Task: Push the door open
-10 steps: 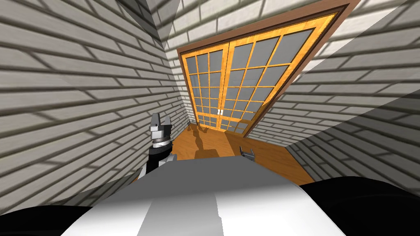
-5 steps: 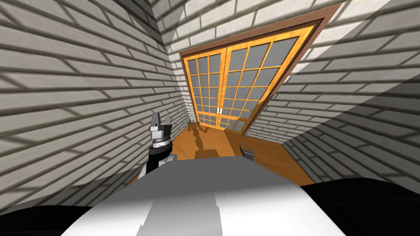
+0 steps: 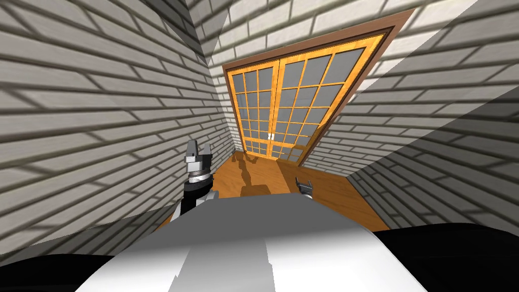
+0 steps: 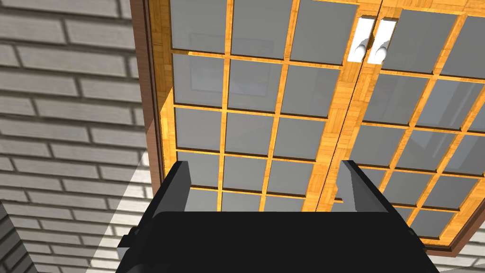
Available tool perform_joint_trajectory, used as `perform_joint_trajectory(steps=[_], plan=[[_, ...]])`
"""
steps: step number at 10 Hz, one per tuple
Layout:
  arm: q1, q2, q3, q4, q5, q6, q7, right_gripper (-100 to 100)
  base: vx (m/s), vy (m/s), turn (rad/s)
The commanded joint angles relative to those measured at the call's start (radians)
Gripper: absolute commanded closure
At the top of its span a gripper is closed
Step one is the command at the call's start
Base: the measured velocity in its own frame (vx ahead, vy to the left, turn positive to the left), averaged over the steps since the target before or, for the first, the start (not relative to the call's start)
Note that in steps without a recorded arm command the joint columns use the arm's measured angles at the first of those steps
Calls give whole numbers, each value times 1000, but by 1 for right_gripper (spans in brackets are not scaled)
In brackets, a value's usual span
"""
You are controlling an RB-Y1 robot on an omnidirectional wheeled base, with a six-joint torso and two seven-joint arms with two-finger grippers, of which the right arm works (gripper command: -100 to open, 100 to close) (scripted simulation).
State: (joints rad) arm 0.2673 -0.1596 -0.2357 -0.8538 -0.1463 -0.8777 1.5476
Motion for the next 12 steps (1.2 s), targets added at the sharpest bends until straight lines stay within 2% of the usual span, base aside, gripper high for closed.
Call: perform_joint_trajectory(steps=[1, 6, 12], plan=[[-30, -3, -5, 30, -9, 3, 7, -100, 21, -1, 0], [-115, -5, -19, 105, -33, 17, 27, -100, 93, 6, 1], [-197, -2, -30, 170, -54, 29, 45, -100, 190, 1, 3]])
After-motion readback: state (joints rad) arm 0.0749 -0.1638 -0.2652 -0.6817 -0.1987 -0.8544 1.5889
